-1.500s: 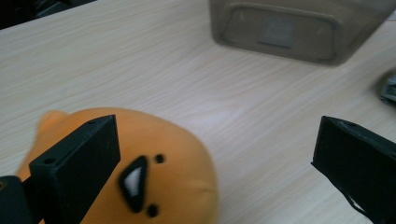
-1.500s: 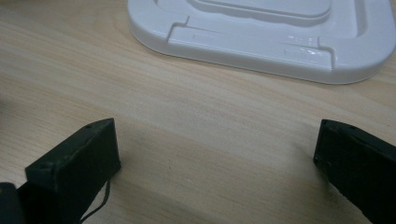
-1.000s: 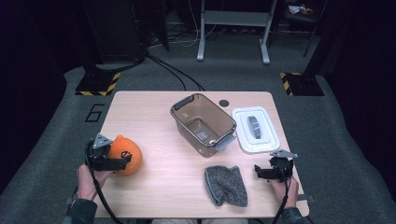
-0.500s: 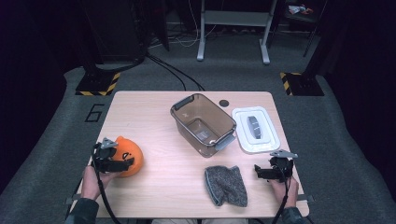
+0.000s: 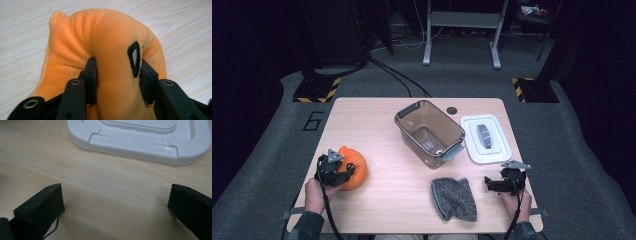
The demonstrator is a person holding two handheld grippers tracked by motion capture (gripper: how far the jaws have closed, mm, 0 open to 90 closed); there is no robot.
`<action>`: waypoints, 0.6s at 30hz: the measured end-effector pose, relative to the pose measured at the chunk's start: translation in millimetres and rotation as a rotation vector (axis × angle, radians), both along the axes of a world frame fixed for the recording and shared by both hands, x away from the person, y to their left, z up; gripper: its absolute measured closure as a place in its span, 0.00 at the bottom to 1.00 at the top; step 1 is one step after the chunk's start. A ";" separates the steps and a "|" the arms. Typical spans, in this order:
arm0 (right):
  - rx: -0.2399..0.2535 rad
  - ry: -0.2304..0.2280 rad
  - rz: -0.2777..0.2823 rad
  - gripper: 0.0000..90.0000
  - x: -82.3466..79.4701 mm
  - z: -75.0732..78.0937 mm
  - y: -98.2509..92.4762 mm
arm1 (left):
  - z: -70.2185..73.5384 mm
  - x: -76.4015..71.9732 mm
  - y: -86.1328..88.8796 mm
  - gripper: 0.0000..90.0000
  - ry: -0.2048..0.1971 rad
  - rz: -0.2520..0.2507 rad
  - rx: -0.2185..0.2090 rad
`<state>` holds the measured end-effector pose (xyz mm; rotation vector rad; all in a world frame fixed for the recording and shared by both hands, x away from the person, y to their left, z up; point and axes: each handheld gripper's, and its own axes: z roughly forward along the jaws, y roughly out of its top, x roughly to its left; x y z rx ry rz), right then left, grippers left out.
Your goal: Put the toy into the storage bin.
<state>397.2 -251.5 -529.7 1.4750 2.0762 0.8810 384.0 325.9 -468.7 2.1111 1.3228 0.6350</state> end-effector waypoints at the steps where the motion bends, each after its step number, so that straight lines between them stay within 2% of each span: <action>1: 0.001 -0.001 0.000 0.00 0.0 0.0 0.0 | 0.1 -0.9 -0.6 0.69 -0.011 0.004 -0.001; 5: 0.001 -0.001 0.000 0.00 0.1 0.0 0.0 | 3.2 -2.4 0.0 0.72 -0.039 0.012 -0.017; 10: 0.004 -0.004 -0.005 0.00 0.5 -0.2 0.0 | 10.2 -4.1 1.1 0.74 -0.060 0.013 -0.010; 15: 0.003 -0.003 -0.006 0.00 0.6 -0.2 -0.1 | 15.4 -5.0 1.3 0.74 -0.084 0.016 -0.047; 18: 0.003 -0.003 -0.006 0.00 0.6 -0.2 -0.1 | 19.9 -4.6 -1.3 0.74 -0.088 0.003 -0.049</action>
